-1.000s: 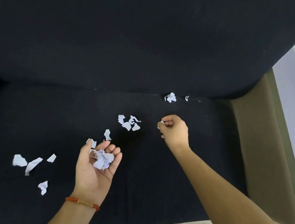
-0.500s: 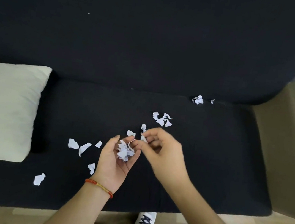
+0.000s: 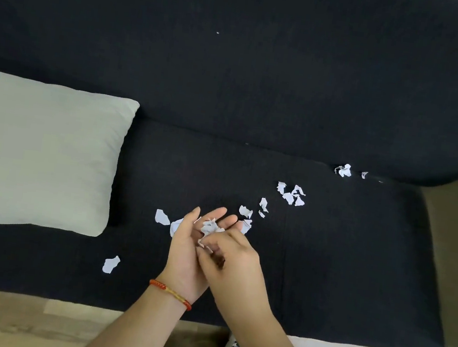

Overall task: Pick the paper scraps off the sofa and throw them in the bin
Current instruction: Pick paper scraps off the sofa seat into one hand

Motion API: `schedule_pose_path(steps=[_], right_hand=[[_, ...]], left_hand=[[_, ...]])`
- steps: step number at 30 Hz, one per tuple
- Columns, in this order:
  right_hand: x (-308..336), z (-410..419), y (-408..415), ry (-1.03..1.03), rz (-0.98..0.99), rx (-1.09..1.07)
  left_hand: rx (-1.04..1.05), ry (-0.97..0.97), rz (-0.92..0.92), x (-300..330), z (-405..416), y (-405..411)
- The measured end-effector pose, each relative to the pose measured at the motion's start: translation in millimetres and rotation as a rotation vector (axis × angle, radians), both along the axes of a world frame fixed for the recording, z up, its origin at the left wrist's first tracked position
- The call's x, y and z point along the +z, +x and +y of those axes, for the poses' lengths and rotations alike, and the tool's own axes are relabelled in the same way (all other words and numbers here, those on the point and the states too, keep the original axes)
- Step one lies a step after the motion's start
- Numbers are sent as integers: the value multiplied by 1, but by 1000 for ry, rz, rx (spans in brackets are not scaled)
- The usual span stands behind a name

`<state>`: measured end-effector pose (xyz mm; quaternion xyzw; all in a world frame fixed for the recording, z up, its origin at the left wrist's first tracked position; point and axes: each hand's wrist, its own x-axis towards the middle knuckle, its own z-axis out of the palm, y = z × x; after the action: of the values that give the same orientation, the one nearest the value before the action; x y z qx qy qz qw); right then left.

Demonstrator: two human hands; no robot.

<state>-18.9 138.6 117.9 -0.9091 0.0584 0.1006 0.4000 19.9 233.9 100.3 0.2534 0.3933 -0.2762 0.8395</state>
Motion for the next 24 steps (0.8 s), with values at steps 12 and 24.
schedule_pose_path(steps=[12,24], right_hand=[[15,15,1,9,-86,19],[-1,-179,42,114,-7,-525]], left_hand=[[-7,-7,4,-3,24,3],[-9,-117,-1,-6,-47,24]])
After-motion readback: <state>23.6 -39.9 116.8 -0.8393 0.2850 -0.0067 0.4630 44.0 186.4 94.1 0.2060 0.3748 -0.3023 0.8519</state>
